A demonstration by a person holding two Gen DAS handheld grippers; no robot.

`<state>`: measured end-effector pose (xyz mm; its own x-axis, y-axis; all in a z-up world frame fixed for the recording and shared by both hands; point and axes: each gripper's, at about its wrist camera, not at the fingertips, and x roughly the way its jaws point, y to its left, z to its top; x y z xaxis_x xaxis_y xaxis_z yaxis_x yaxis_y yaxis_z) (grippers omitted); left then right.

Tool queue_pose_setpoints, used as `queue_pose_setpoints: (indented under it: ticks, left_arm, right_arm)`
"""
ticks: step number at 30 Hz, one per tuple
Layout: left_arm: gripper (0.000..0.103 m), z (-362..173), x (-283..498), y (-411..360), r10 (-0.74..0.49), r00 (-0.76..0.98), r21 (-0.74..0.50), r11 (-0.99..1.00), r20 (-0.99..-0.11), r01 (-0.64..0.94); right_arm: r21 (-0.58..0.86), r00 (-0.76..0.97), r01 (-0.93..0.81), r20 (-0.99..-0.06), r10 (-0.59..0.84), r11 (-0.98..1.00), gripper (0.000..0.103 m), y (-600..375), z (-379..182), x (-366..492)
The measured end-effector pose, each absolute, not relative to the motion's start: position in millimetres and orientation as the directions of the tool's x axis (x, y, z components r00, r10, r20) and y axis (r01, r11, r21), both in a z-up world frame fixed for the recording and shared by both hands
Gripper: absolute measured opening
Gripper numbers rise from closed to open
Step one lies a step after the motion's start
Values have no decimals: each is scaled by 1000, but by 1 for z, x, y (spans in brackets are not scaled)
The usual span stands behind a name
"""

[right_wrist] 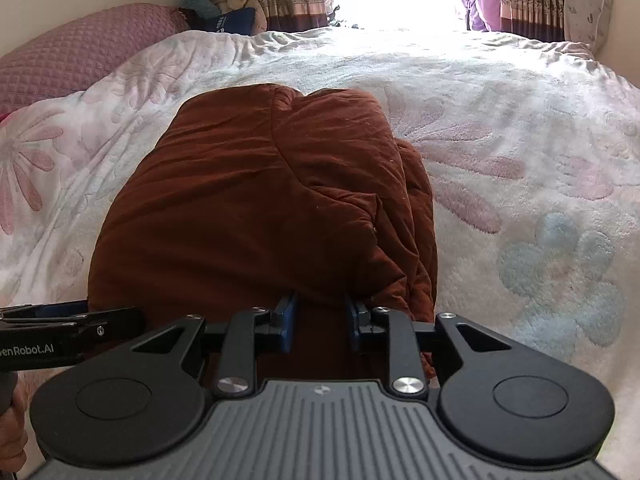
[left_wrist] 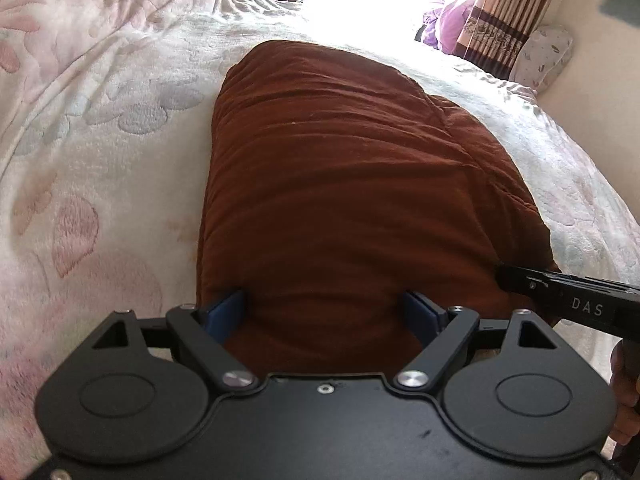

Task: Fold large clothes

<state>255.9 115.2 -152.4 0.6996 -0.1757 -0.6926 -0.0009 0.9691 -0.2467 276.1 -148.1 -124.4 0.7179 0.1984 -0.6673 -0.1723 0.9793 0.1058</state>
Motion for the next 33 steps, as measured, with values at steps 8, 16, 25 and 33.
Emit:
queue_pose_setpoints:
  ticks: [8,16,25,33]
  left_arm:
    - [85,-124,254,124,-192,726,-268,963,-661,11]
    - [85,-87,291,134,-169,791,-238,971,-588,31]
    - [85,-109,340,124,-201,749,-248,967,-632,51]
    - [85,-130,355,126,-182,730,-236,971,-659,29]
  right_arm:
    - [89,733,-189,-650,201,978,31,-147,-102,274]
    - [67,783,-220,-582,217,973,31,-137,-66,304]
    - [36,738,-204,-650,178,978,31,-119,-92,354]
    - [46,723,-205,-666,183,978,31,-120,-110,359]
